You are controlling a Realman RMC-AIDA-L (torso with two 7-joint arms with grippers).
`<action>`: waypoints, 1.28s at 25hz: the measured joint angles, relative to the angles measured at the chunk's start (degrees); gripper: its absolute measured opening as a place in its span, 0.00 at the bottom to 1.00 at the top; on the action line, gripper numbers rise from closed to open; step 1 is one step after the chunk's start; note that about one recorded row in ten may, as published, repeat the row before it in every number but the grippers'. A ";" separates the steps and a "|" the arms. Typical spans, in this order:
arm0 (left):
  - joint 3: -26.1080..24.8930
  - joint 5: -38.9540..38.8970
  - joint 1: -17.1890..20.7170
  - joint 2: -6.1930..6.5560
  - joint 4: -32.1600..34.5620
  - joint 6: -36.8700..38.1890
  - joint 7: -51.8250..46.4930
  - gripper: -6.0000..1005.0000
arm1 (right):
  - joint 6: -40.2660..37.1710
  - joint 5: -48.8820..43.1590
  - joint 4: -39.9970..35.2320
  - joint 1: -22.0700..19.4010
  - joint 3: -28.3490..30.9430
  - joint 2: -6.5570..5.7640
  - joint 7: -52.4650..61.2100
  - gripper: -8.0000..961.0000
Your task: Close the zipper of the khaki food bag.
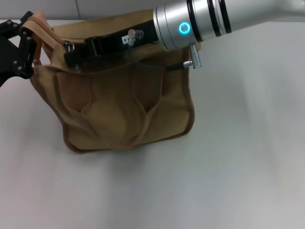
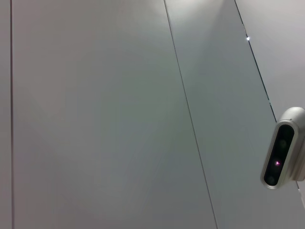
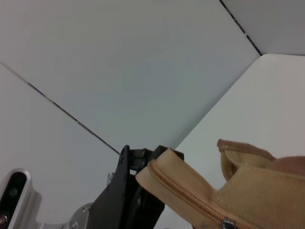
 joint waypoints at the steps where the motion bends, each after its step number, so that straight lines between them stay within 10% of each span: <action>1: 0.00 -0.01 0.01 0.00 0.00 -0.02 -0.01 0.02 | 0.02 0.00 -0.14 -0.13 0.00 0.00 -0.02 0.02; 32: -1.33 0.37 1.97 0.15 -2.82 -5.10 0.00 0.02 | 0.17 -0.62 -10.83 -10.14 -0.68 -0.35 -1.64 0.02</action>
